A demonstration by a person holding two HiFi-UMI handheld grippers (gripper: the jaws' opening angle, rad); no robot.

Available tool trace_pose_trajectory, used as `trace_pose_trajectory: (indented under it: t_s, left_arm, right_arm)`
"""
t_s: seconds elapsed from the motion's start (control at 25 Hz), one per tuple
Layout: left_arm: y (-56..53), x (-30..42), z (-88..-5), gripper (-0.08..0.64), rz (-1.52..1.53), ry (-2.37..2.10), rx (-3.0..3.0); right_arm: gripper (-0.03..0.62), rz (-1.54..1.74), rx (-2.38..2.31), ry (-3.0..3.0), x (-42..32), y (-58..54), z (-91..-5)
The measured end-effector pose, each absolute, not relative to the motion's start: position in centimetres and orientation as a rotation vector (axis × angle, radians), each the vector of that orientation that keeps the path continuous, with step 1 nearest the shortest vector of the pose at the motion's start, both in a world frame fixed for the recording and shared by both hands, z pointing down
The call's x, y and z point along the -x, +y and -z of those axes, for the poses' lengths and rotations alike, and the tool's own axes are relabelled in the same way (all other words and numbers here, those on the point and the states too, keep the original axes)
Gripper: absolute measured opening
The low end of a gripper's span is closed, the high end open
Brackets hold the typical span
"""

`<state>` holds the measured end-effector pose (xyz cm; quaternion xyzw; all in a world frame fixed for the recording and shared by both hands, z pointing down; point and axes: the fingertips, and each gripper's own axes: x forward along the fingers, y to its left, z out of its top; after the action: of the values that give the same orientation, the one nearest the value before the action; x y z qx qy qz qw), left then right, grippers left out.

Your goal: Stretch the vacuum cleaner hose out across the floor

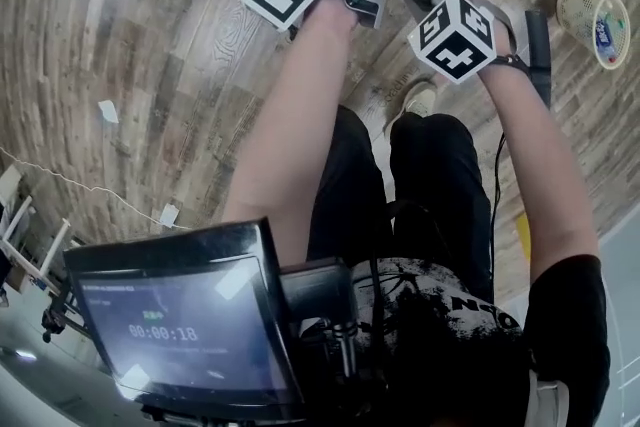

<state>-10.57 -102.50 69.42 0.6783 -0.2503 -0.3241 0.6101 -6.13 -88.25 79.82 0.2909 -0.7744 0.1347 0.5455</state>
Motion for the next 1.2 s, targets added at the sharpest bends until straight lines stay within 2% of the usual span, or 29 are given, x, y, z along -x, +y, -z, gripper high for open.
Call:
trace_pose_trajectory:
  t_s: [0.56, 0.8, 1.04, 1.2]
  left_arm:
    - [-94.9, 9.4, -43.8, 0.040, 0.468, -0.590, -1.802]
    - [-94.8, 8.4, -36.4, 0.043, 0.422, -0.496, -1.878]
    - [-91.8, 4.6, -27.0, 0.041, 0.552, -0.284, -1.983]
    - [-89.9, 3.0, -25.3, 0.041, 0.525, -0.259, -2.006]
  right_arm:
    - [0.098, -0.494, -0.761, -1.945, 7.1, -79.9, -53.4]
    - [0.098, -0.515, -0.846, -1.969, 7.4, -80.2, -46.7]
    - [0.099, -0.555, -0.867, -2.052, 5.7, -77.7, -40.8]
    - [0.112, -0.541, -0.859, -2.038, 4.7, -75.9, -39.6]
